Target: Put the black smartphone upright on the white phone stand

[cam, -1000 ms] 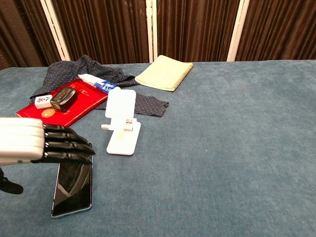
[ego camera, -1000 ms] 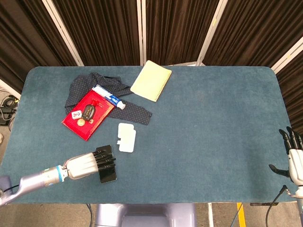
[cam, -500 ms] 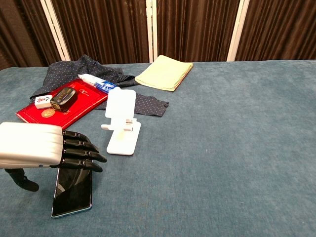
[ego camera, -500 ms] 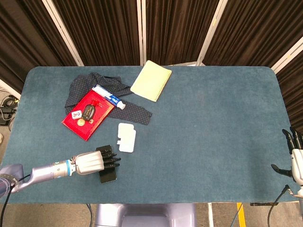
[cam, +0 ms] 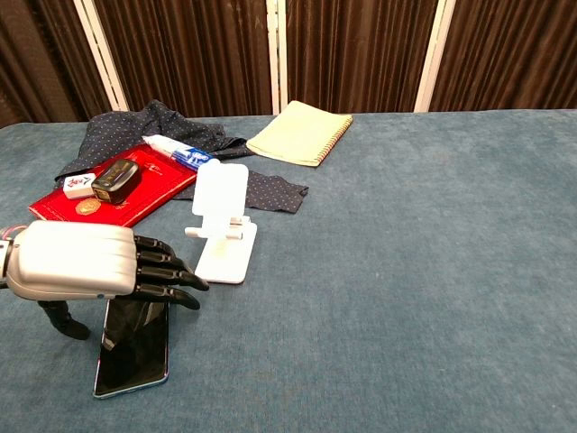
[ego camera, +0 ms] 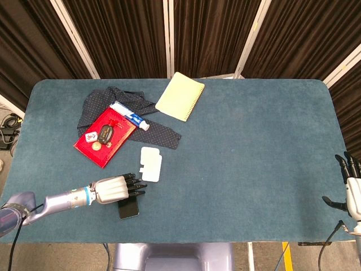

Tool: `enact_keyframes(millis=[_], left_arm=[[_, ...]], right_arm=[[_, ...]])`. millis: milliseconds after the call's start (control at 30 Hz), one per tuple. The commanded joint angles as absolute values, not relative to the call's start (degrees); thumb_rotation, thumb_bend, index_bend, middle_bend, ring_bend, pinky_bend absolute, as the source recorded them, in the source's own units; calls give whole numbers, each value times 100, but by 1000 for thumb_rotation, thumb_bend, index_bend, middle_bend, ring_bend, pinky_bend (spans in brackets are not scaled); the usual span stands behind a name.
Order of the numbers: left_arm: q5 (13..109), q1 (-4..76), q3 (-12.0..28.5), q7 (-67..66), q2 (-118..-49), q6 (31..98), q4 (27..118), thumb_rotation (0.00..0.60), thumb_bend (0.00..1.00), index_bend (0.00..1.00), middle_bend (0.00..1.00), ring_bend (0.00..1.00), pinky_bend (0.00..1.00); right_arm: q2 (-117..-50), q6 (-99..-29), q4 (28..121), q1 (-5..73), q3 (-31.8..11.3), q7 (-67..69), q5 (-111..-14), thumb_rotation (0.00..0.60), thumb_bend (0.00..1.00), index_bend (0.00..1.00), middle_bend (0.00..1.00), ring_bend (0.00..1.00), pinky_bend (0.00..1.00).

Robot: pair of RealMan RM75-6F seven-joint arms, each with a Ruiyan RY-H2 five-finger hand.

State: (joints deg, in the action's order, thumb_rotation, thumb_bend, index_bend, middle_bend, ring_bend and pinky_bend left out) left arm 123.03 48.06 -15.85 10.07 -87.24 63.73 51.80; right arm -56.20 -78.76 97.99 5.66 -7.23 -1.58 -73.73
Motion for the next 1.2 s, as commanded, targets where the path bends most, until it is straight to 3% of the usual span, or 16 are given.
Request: enact_keyframes(millis=[33,267,433,533,900,1200], left_arm=[[12284,4836,-1627,985,-8742,6394,5229,600,0,118,46,128,203],[12210,4902,-1723,824,-8763,6347,5313,600,0,224,111,187,254],[12120,4894,-1741,693,-8752,6361,5396,600,0,457,333,381,369],[12075,4875,-1751,628,-8737,6424,5429,600,0,535,392,432,403],[12086,4821,-1781,354,-8464,6943,5770,600,0,571,416,450,423],[12305,4955,-1584,-404,-8093,7385,6119,600,0,555,416,451,424]], right_arm=[[-5616,-7878,9798,563,-724,-153,-7370,600,0,0,0,0,0],[-5600,-7839,9816,569,-705,-140,-7386,600,0,0,0,0,0],[-5580,-7839,9831,565,-707,-112,-7386,600,0,0,0,0,0],[-5570,-7846,9835,558,-707,-90,-7391,600,0,0,0,0,0],[-5546,-7843,9880,560,-683,-86,-7449,600,0,0,0,0,0],[-5527,-7835,9907,560,-675,-62,-7466,600,0,0,0,0,0]])
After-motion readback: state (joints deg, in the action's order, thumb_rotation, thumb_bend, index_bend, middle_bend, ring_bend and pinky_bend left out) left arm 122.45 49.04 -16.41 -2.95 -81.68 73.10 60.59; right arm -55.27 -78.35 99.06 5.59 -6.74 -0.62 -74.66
